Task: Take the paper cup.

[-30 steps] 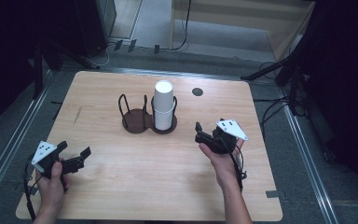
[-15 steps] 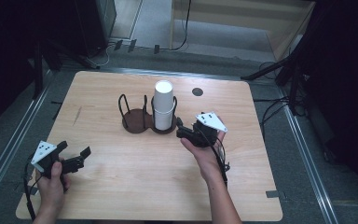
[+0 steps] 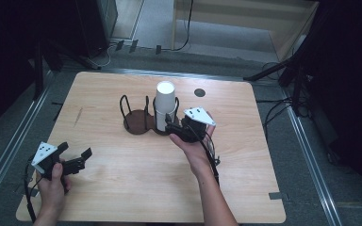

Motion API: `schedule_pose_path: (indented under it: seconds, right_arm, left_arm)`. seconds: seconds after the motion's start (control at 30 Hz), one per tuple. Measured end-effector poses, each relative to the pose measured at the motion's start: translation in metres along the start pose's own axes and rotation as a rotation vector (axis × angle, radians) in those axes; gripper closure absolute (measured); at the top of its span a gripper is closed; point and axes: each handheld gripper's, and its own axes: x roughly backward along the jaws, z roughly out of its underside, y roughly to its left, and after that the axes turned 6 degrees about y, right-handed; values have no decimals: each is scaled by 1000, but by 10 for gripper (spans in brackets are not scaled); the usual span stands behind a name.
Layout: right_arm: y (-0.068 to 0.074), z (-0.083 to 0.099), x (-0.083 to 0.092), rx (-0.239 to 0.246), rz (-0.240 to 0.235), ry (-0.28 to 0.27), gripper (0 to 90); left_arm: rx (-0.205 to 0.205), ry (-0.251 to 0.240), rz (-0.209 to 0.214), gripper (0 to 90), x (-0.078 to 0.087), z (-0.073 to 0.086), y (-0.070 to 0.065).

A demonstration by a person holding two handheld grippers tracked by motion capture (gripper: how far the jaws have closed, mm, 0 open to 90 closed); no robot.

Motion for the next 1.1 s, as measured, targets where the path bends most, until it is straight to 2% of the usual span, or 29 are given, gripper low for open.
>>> schedule_pose_path:
  seconds: [0.3,0.67,1.1]
  right_arm:
    - [16,-5,-18,4,-20,9,118]
    - [20,-12,-36,-1,-6,14,118]
    - [27,-22,-52,-16,16,-5,121]
  left_arm:
    - [4,-1,3,0,0,0,0]
    - [4,-1,4,0,0,-1,1]
    - [11,-6,11,0,-1,-1,2]
